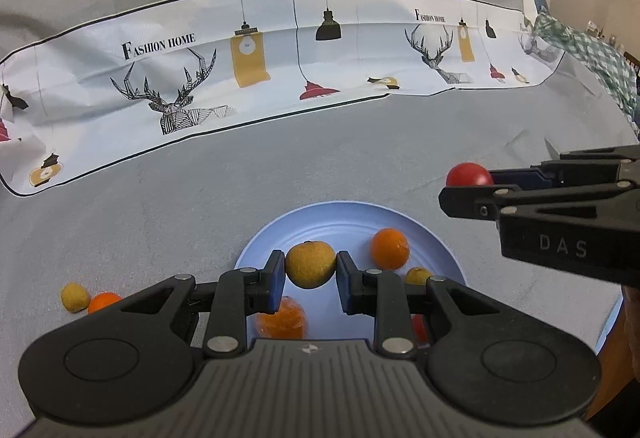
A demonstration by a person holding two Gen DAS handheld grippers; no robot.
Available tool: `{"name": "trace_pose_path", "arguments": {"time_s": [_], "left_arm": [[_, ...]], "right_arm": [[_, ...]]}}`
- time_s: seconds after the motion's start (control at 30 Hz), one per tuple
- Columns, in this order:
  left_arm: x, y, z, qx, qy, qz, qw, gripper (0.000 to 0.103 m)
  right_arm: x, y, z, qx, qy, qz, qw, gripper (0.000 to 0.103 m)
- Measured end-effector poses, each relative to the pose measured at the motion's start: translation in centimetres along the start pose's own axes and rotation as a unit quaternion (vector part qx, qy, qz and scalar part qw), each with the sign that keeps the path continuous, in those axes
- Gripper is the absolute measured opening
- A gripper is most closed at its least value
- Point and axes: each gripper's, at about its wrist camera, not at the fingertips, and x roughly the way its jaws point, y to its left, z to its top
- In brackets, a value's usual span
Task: Organize fruits
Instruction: 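Carry the tomato in the right tool and yellow fruit in the left tool over the plate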
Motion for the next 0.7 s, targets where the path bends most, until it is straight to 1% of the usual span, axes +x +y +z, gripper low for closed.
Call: {"name": "trace_pose_path", "arguments": {"time_s": [0.2,0.47,0.6,0.7], "left_arm": [[-0.1,-0.1,0.1,-0.005,-0.002,0.000,1.0000,0.030],[0.1,-0.6,-0.2,0.011,0.001,-0.002,0.9999,0.030],[-0.3,-0.9,-0.3,0.025,-0.006,-0.002,0.9997,0.030],[-0.2,-1.0,-0.4,0.025,-0.007,-0.002,0.9997,0.030]], "right_arm": [[0.2,-0.1,-0.1,-0.001,0.005,-0.004,1.000,0.031],[0.3,0.1,-0.2,-0.003,0.006,-0.006,1.000,0.031],[0.0,-0.1,-0.2,0.008,0.000,-0.010,1.000,0.031],[0.2,0.1,-0.1,0.004,0.002,-0.008,1.000,0.031]]}}
